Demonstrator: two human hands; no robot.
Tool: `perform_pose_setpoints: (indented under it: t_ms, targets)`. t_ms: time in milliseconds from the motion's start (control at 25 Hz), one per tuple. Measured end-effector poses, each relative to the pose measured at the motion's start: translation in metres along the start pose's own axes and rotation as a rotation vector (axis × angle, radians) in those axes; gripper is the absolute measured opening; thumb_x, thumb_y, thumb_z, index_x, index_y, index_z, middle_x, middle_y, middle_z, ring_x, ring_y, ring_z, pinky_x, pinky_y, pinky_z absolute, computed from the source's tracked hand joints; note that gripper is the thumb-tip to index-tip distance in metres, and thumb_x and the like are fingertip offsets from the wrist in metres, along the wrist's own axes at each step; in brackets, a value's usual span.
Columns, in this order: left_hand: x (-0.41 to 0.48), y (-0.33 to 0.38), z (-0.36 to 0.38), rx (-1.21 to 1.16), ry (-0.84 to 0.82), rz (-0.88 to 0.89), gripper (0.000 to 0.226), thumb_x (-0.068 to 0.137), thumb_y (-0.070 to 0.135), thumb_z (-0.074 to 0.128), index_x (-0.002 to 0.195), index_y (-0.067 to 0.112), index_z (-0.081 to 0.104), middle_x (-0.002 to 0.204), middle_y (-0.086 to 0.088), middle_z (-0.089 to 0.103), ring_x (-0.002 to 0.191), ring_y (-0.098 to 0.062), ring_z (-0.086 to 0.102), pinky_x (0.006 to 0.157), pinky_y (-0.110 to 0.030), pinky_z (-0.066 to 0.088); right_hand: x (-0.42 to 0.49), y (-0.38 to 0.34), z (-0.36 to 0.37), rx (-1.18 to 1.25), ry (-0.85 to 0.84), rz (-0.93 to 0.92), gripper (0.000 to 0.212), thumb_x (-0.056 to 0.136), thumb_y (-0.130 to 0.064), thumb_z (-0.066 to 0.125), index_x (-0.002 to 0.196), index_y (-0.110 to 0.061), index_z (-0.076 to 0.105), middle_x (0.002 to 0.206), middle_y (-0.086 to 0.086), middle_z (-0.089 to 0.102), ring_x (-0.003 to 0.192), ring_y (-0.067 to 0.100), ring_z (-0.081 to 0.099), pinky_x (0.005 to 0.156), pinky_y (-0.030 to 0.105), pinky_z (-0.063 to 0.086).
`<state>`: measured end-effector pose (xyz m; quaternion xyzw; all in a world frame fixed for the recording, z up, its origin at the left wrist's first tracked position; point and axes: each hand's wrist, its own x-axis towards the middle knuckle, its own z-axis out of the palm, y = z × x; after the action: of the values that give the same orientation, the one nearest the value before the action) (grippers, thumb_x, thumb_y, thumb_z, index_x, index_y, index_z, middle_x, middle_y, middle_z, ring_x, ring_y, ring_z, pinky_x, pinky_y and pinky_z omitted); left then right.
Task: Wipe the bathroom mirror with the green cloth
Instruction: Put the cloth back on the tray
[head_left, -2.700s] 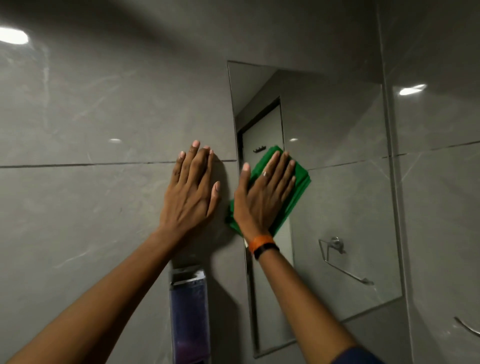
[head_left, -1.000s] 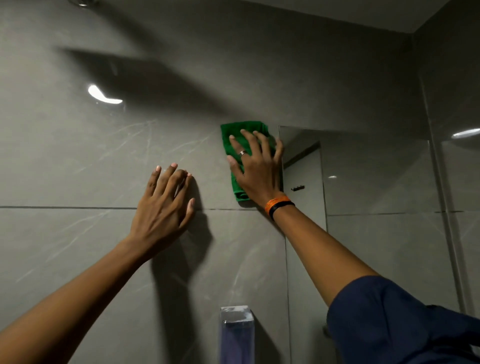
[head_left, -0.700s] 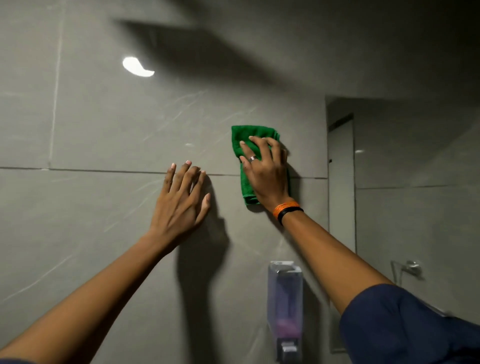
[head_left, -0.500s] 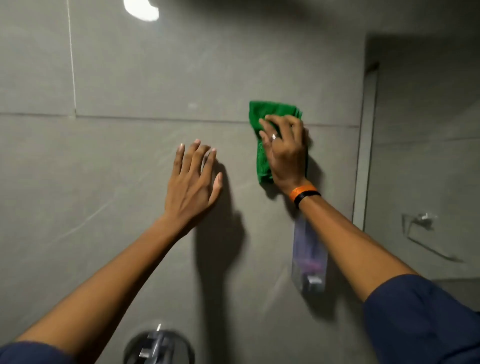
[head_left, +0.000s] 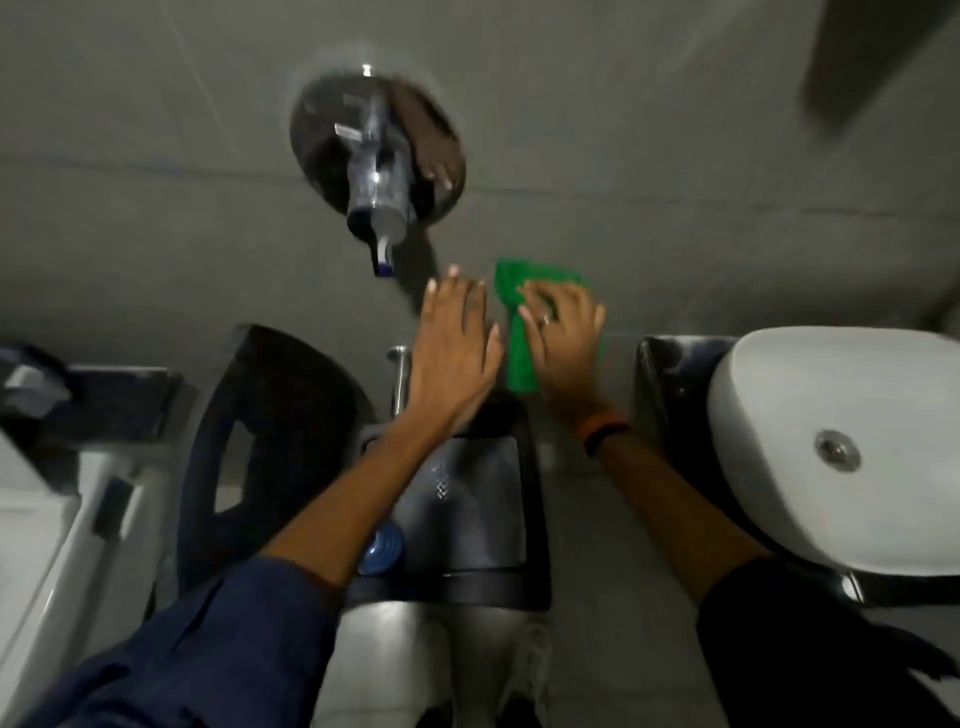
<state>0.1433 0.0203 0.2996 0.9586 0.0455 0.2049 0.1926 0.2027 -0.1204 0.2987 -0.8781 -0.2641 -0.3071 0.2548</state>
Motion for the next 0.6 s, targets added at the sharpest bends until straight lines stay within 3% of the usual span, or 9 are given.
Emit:
perform_pose_setpoints:
  t_ms: [160, 360, 480, 560, 600]
  targets:
    - [-0.131, -0.057, 0.132, -0.024, -0.224, -0.196, 0.053, 0.102, 0.025, 0.046, 0.146, -0.004, 0.043, 0.151, -0.027, 0.045, 0.149, -0.037, 0.03, 0.127, -0.051, 0.016, -0.179, 0.032, 0.092, -0.018, -0.316, 0.055, 0.02, 0.088, -0.007, 0.075, 0.107, -0.002, 0.076, 0.109, 0.019, 0.075, 0.108, 0.03, 0.05, 0.085, 0.047, 0.051]
    - [-0.231, -0.109, 0.245, 0.02, -0.414, -0.17, 0.059, 0.101, 0.025, 0.043, 0.154, 0.002, 0.031, 0.161, -0.019, 0.036, 0.153, -0.033, 0.024, 0.128, -0.044, 0.008, -0.319, 0.054, 0.177, -0.123, -0.686, 0.1, 0.033, 0.084, -0.015, 0.082, 0.115, -0.011, 0.074, 0.123, 0.013, 0.073, 0.117, 0.039, 0.066, 0.085, 0.055, 0.055]
    - [-0.256, -0.129, 0.296, -0.008, -0.442, -0.198, 0.062, 0.1, 0.027, 0.045, 0.155, 0.002, 0.029, 0.162, -0.018, 0.032, 0.154, -0.032, 0.021, 0.128, -0.047, 0.011, -0.36, 0.065, 0.214, -0.189, -0.856, 0.128, 0.054, 0.099, -0.04, 0.06, 0.146, -0.017, 0.051, 0.158, 0.009, 0.047, 0.15, 0.038, 0.035, 0.115, 0.066, 0.03]
    - [-0.269, -0.128, 0.317, -0.02, -0.473, -0.208, 0.064, 0.1, 0.027, 0.048, 0.155, 0.001, 0.028, 0.164, -0.018, 0.029, 0.154, -0.031, 0.019, 0.128, -0.047, 0.011, -0.381, 0.07, 0.224, -0.221, -0.87, 0.08, 0.066, 0.101, -0.049, 0.045, 0.158, -0.019, 0.029, 0.168, 0.009, 0.026, 0.156, 0.039, 0.017, 0.122, 0.067, 0.011]
    - [-0.277, -0.127, 0.325, -0.039, -0.5, -0.221, 0.065, 0.101, 0.027, 0.048, 0.155, 0.001, 0.026, 0.164, -0.018, 0.028, 0.155, -0.03, 0.018, 0.129, -0.046, 0.011, -0.388, 0.074, 0.226, -0.222, -0.865, 0.063, 0.069, 0.101, -0.05, 0.043, 0.159, -0.019, 0.023, 0.17, 0.01, 0.021, 0.157, 0.04, 0.013, 0.123, 0.068, 0.009]
